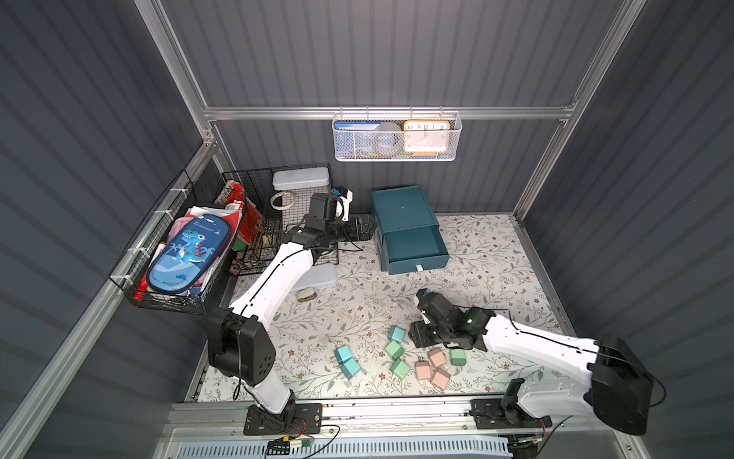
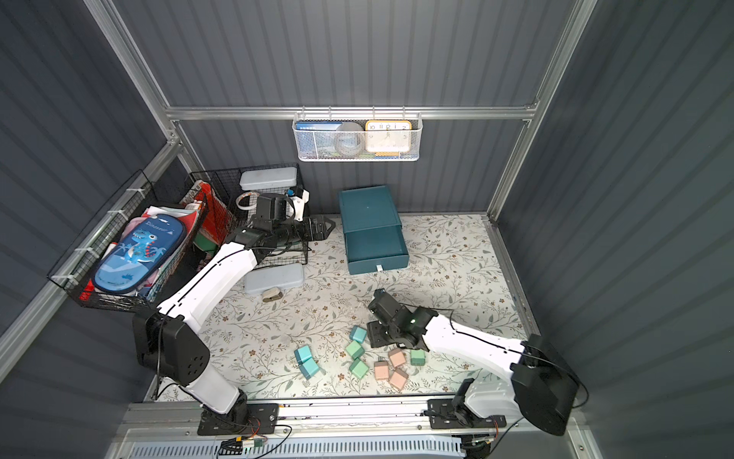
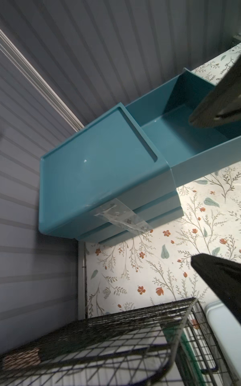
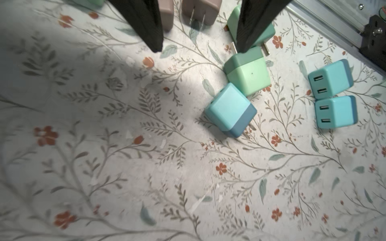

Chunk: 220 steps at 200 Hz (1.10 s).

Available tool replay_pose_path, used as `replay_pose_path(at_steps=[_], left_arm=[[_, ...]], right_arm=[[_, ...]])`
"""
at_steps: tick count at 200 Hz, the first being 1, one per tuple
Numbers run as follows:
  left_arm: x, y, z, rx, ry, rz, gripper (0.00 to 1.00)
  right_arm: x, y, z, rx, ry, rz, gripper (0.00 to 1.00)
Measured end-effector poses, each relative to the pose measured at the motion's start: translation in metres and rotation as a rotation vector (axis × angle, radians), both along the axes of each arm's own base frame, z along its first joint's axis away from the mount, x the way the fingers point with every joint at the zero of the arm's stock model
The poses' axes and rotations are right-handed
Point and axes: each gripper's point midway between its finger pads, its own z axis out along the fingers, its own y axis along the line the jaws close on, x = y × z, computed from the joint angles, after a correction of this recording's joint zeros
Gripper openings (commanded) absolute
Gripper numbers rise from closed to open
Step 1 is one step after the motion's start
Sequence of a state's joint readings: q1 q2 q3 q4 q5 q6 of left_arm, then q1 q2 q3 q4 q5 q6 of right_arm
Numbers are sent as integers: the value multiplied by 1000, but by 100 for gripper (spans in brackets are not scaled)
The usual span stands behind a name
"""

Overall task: Place the plugs into the drawer by color
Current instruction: Pick up the plug from the center of the board.

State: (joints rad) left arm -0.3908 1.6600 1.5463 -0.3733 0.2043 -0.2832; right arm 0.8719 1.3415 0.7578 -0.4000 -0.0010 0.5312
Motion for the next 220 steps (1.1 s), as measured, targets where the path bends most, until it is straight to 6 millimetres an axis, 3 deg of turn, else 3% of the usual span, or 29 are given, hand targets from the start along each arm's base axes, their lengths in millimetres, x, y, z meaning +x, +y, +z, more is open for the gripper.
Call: replay_pose_path(at_steps=[53, 105, 175, 220], left_arm=[[3, 4, -3, 7, -1, 5, 99], [4, 4, -3, 10, -10, -2, 99], [3, 5, -10, 17, 2, -3, 99], [1, 5, -19, 23, 15, -8, 99]], right_arm=[[-13, 20, -25, 75, 55, 50, 47], [-19, 36, -33, 128, 90, 71, 48], [-5, 54, -35, 116, 78, 98, 51], [5, 76, -31, 137, 75, 146, 51]])
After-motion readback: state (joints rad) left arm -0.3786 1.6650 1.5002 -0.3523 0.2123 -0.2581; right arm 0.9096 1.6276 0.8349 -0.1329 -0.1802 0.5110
